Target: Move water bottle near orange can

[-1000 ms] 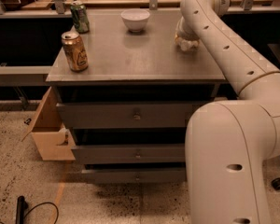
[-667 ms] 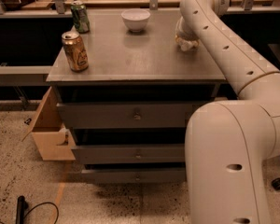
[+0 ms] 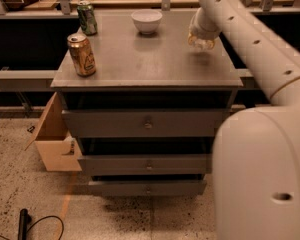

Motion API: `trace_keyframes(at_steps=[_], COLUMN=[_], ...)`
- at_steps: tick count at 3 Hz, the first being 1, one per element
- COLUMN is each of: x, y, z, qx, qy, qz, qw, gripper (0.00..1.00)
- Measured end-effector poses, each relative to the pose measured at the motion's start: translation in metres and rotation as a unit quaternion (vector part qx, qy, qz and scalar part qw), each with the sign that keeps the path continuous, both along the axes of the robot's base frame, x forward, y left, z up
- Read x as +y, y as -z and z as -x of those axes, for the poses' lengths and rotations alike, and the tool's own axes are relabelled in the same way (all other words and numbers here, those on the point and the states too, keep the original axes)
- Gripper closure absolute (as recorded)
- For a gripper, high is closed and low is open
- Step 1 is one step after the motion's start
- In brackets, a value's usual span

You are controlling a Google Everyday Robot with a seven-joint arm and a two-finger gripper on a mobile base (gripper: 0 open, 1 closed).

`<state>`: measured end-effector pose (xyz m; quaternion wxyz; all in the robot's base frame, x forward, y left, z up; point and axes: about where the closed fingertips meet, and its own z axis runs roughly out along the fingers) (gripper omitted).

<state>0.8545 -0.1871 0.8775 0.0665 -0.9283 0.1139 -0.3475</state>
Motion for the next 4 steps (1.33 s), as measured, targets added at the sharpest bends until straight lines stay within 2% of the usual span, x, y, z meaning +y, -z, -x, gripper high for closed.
trace_keyframes(at_steps=[1,2,3,4], x=[0.002,0.005,0.036,0.088], y=[-0.050,-0.048,-0.059,-0.066], z=[0.037,0.037,0.057,0.086], qx=[0.004,0.004,-0.005,-0.016], qy=[-0.004,-0.012,-0.077,-0.172], qz=[-0.009,-0.012,-0.026,-0.055], qw=[0.9999,0.9998,0.9967,0.9834], gripper=[1.00,1.00,1.00,1.00])
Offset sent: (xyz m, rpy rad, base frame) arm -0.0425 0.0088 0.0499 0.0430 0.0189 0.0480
